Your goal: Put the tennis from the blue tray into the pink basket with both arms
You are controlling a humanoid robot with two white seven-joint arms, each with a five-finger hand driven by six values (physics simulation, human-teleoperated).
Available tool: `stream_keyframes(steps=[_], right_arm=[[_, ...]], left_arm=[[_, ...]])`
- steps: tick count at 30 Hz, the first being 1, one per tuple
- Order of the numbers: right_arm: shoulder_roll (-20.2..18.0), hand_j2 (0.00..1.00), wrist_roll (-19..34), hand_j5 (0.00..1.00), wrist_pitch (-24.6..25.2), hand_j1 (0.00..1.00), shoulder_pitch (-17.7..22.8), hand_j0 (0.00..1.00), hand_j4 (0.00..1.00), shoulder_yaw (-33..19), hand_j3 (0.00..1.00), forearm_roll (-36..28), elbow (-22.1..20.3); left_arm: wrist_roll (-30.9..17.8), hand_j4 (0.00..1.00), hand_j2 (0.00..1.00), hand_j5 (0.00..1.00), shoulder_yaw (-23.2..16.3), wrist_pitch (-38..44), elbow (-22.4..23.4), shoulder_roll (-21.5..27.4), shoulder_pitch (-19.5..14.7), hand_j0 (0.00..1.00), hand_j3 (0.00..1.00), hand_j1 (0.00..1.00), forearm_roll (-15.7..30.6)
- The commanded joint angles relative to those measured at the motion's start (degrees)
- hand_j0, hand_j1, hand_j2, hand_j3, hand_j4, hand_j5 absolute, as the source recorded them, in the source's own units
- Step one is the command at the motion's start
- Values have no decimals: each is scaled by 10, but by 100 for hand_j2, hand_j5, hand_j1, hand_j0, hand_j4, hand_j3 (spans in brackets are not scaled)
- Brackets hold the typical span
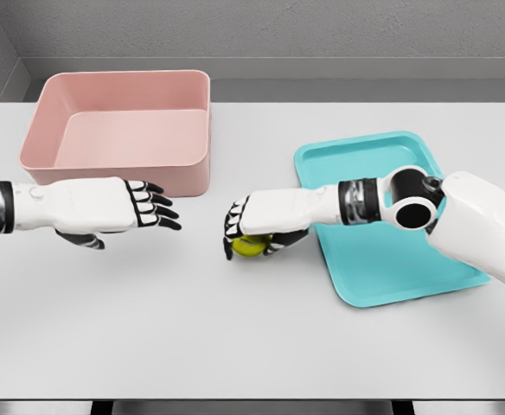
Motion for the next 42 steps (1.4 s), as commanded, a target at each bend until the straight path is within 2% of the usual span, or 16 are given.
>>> stream_keyframes(steps=[1, 3, 11, 16, 17, 18, 19, 20, 23, 29, 31, 36, 39, 40, 42], right_arm=[[11, 55, 0, 55, 1, 55, -1, 55, 55, 8, 55, -4, 12], [13, 55, 0, 55, 1, 55, -1, 55, 55, 9, 55, -4, 12], [36, 55, -1, 55, 1, 55, -5, 55, 55, 26, 55, -2, 32], [36, 58, -1, 58, 1, 58, -5, 58, 58, 26, 58, 2, 31], [36, 63, -1, 63, 1, 63, -6, 63, 63, 26, 63, 3, 30], [36, 72, -1, 72, 1, 72, -6, 72, 72, 26, 72, 2, 30], [36, 90, -1, 90, 1, 90, -6, 90, 90, 26, 90, 2, 29], [36, 95, -1, 95, 1, 95, -6, 95, 95, 26, 95, 2, 29], [35, 98, -1, 98, 1, 98, -6, 98, 98, 26, 98, 2, 28], [28, 100, -1, 100, 1, 100, -14, 100, 100, 25, 100, 2, 25], [8, 100, -1, 100, 1, 100, -23, 100, 100, 24, 100, 2, 22], [-59, 100, -3, 100, 1, 100, -54, 100, 100, 22, 100, 2, -1], [-75, 100, -1, 100, 1, 100, -68, 100, 100, 20, 100, 2, -1], [-80, 100, -7, 100, 1, 100, -69, 100, 100, 17, 100, 2, -1], [-100, 100, -58, 100, 1, 100, -69, 100, 100, 7, 100, 1, 1]], left_arm=[[-1, 100, 100, 100, -7, 1, 0, 6, 0, 100, 100, 100, -1], [-79, 100, 100, 100, -7, 1, 0, 18, 0, 100, 100, 100, -6], [-82, 100, 100, 100, -5, 1, 0, 15, -1, 100, 100, 100, -3], [-82, 100, 100, 100, 3, 1, 0, 15, 1, 100, 100, 100, 6], [-82, 100, 100, 100, 4, 1, 0, 14, 3, 100, 100, 100, 7], [-82, 100, 100, 100, 4, 1, 0, 11, 3, 100, 100, 100, 7], [-82, 100, 100, 100, 4, 1, 0, 15, 4, 100, 100, 100, 8], [-82, 100, 100, 100, 4, 1, 0, 17, 4, 100, 100, 100, 9], [-82, 100, 100, 100, 4, 1, 0, 16, 2, 100, 100, 100, 29], [-82, 100, 100, 100, 4, 1, 0, 13, -1, 100, 100, 100, 32], [-82, 100, 100, 100, 4, 1, 0, 10, -2, 100, 100, 100, 49], [-82, 100, 100, 100, 2, 1, 0, -15, -3, 100, 100, 100, 47], [-82, 100, 100, 100, 3, 1, 0, -42, -8, 100, 100, 100, 48], [-82, 100, 100, 100, 3, 1, 0, -56, -13, 100, 100, 100, 48], [-82, 100, 100, 100, 3, 1, 0, -87, -26, 100, 100, 100, 51]])
